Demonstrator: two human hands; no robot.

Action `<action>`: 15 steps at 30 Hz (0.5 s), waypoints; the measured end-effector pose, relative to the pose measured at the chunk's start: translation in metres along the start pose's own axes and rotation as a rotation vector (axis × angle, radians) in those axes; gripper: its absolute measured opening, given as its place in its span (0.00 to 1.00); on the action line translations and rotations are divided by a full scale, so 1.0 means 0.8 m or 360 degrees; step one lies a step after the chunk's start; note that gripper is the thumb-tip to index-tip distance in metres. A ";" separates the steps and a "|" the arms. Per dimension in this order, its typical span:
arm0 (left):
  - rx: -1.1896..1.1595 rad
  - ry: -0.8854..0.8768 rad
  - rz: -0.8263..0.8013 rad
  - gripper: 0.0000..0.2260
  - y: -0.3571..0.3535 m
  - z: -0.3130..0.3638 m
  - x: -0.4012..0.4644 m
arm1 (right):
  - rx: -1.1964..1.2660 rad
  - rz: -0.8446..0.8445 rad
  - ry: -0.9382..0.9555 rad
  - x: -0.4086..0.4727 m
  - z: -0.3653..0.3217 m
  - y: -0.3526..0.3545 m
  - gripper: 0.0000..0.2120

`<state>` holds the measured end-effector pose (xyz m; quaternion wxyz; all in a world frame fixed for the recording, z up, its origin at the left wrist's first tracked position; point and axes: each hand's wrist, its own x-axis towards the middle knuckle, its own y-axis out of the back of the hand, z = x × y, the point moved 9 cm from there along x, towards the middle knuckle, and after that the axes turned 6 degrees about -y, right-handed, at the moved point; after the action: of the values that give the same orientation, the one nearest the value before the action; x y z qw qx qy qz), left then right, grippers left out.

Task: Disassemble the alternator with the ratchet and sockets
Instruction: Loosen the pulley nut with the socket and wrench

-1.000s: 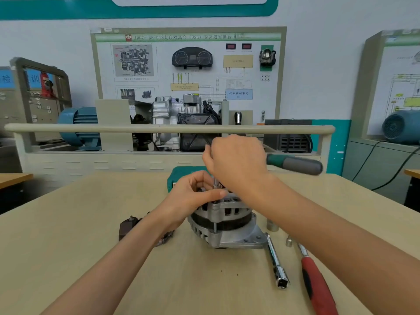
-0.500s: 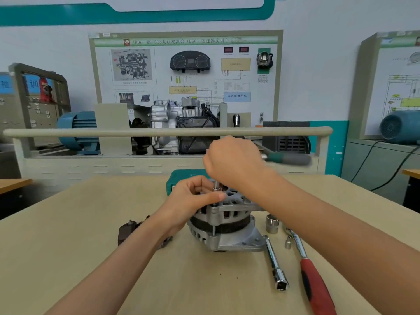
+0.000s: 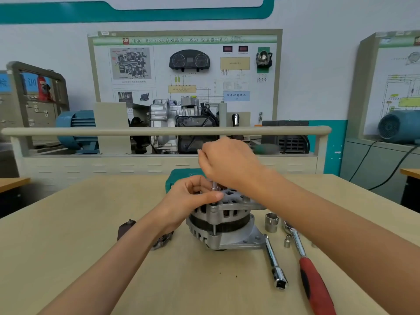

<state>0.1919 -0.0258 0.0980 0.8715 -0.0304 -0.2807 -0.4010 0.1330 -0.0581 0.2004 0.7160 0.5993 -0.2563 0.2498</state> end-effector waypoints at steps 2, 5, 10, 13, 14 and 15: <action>0.0074 -0.0017 0.0087 0.21 0.005 0.000 0.003 | -0.0198 0.0066 -0.0155 0.001 0.003 0.003 0.18; 0.0105 0.0002 0.0032 0.24 0.002 0.000 0.000 | -0.0315 0.0127 -0.0067 0.002 -0.006 0.007 0.16; -0.0031 0.0038 -0.0190 0.09 -0.011 0.002 -0.009 | -0.0063 0.0206 0.0260 -0.002 -0.014 0.013 0.15; -0.0094 0.0039 -0.0166 0.09 -0.009 0.004 -0.007 | 0.0372 0.0028 0.0194 0.000 -0.007 0.006 0.18; -0.0102 0.0035 -0.0136 0.10 -0.008 0.005 -0.005 | 0.0409 -0.0023 0.0128 0.000 -0.005 0.001 0.18; -0.0094 0.0022 -0.0092 0.11 -0.006 0.005 -0.003 | 0.0334 -0.0037 0.0035 0.000 -0.002 -0.002 0.17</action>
<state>0.1852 -0.0265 0.0994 0.8602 -0.0453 -0.2634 -0.4344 0.1345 -0.0565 0.1991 0.6549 0.6712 -0.2139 0.2735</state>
